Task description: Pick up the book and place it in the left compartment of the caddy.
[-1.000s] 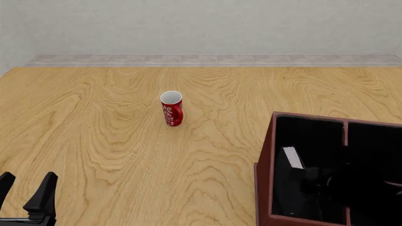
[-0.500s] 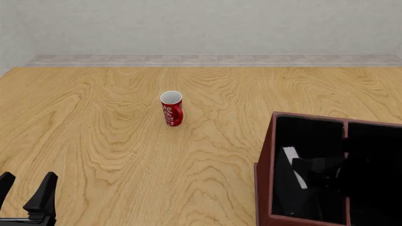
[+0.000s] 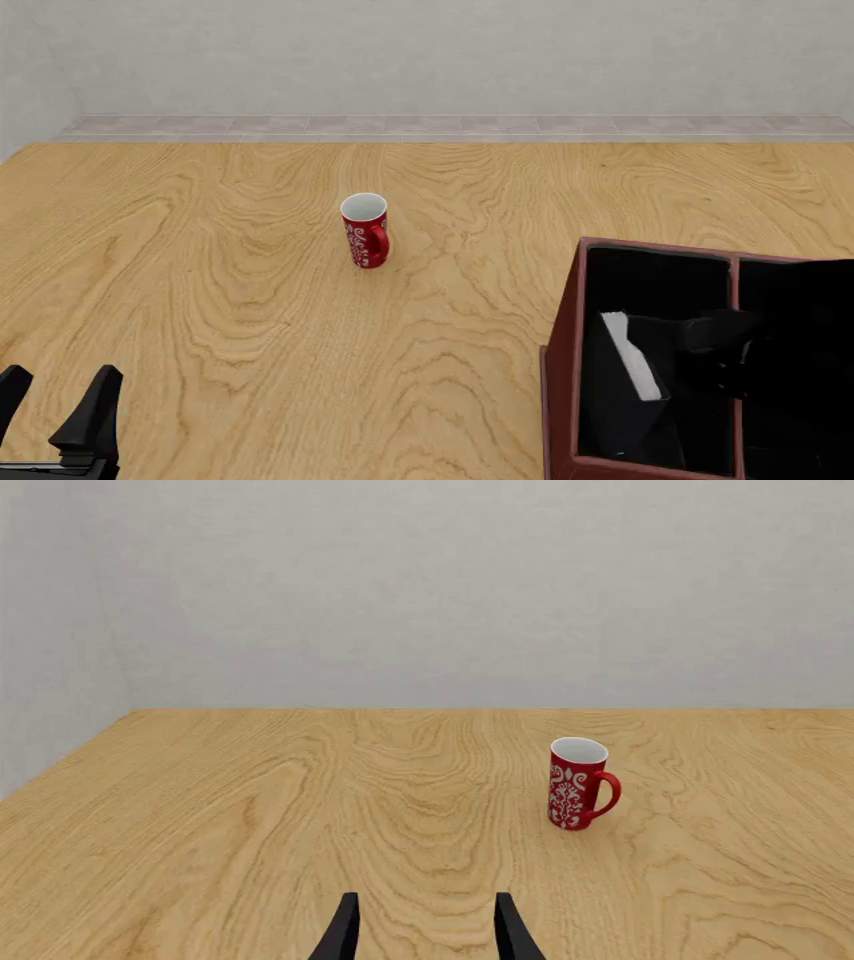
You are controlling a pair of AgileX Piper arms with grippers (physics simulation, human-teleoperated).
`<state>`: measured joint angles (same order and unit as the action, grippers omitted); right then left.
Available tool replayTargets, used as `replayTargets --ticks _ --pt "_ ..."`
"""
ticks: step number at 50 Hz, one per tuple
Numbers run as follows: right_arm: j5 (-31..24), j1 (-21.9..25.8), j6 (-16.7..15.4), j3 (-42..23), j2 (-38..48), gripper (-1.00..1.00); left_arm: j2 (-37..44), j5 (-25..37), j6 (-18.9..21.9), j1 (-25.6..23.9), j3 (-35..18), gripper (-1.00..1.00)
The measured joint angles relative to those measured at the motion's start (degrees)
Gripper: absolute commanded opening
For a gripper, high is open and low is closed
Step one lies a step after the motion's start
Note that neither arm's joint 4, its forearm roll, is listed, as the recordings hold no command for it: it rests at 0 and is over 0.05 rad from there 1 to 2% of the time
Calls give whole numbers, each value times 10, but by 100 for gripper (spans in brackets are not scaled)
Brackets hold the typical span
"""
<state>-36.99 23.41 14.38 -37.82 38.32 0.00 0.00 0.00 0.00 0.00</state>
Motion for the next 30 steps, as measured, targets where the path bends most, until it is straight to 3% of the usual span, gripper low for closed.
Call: replayTargets --ticks 30 --pt "-37 23 -69 -75 -44 100 0 0 0 0 0 100"
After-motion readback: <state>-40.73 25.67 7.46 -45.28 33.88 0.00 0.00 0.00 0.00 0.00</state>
